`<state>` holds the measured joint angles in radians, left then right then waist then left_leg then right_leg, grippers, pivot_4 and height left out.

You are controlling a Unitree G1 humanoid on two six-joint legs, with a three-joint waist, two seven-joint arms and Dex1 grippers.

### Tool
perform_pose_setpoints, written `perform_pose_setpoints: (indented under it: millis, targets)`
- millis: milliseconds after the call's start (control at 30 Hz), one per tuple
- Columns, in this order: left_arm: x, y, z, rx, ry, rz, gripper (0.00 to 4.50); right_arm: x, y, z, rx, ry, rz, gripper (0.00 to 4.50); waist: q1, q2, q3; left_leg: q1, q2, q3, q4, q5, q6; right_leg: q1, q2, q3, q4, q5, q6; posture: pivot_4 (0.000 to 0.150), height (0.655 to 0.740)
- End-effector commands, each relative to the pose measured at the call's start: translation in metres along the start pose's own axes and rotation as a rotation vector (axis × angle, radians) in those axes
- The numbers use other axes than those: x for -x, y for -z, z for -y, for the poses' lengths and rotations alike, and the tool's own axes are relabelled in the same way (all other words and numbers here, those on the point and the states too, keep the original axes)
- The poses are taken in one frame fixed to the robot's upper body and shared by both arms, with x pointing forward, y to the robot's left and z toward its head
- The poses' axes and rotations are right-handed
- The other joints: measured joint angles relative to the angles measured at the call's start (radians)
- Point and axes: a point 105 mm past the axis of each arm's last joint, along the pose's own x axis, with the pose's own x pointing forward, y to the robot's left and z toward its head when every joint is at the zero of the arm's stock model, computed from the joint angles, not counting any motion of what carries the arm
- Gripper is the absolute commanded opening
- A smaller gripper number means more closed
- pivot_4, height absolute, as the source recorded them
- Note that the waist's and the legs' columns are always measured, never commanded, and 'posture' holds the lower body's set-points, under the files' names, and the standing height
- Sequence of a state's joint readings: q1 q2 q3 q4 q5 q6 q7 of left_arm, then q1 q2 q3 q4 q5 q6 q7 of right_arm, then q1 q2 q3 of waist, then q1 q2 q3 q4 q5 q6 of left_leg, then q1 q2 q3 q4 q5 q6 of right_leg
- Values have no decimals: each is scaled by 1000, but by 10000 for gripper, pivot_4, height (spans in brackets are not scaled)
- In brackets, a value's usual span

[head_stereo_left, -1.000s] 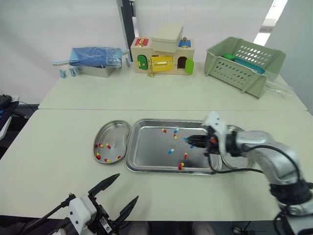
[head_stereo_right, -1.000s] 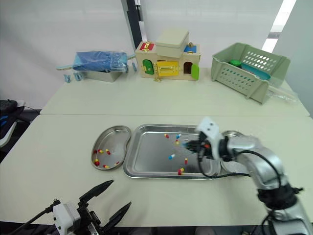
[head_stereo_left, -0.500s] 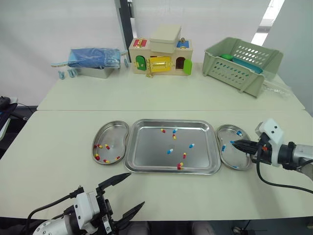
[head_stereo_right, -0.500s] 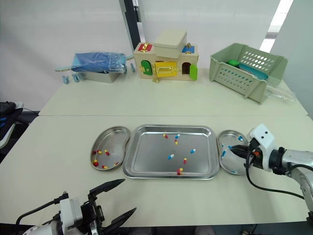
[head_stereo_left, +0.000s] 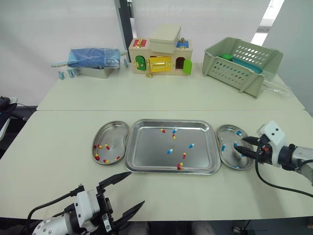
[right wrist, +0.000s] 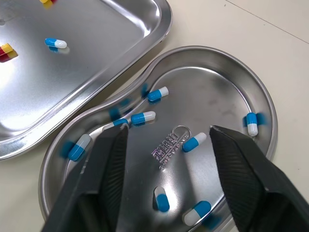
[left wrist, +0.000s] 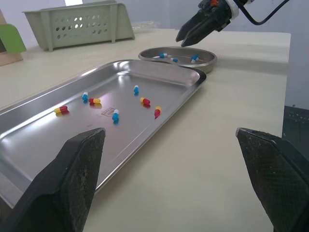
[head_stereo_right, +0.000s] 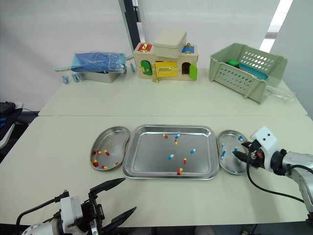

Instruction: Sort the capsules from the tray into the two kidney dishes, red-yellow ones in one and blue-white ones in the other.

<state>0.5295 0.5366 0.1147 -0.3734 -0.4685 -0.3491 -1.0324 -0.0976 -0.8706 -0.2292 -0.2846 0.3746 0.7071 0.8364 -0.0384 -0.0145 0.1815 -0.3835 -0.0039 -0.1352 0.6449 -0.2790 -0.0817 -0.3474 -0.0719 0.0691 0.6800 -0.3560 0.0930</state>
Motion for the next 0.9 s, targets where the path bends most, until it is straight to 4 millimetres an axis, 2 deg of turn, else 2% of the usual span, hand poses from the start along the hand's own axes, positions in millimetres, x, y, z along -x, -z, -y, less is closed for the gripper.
perform_pose_setpoints:
  millis: [33,67,267,400,500,700,833,900]
  targets:
    - [1,-4,-1,-7,-12,9,45000,7,-9,1,31,-4,30,42245,0,0,0,0,0,0,0,0,0,0,0,0,0,0,0,1500,7400]
    - [0,-4,-1,-7,-13,9,45000,8,-9,0,28,-10,36,44579,0,0,0,0,0,0,0,0,0,0,0,0,0,0,0,1500,7400]
    - [-1,-5,-3,-10,-20,10,45000,19,-20,-18,40,-123,142,44579,4,0,0,0,0,0,0,0,0,0,0,0,0,0,0,1500,7400]
    - [0,-6,-9,-1,-50,-18,45000,41,-27,-43,9,-272,278,44579,7,0,0,2,0,-1,0,0,0,3,0,-1,-1,0,0,1500,7400]
    - [2,-6,-16,-7,-85,-41,45000,47,-11,-62,42,-329,275,44579,8,0,0,3,0,-1,0,0,0,5,0,-1,-2,0,0,1500,7400]
    - [12,-7,-30,-20,-170,-84,45000,52,22,-103,77,-326,340,44579,8,-1,-1,4,0,-1,0,0,0,6,0,-2,-1,0,0,1500,7400]
    - [21,-3,-32,-13,-207,-130,45000,50,30,-116,44,-249,407,44579,-1,0,-1,5,1,-1,-1,0,0,6,0,-1,-1,0,0,1500,7400]
    - [24,-5,-35,-23,-227,-143,45000,48,36,-129,9,-253,410,44579,0,-1,-1,8,0,0,-1,0,0,9,0,0,-1,0,0,1500,7400]
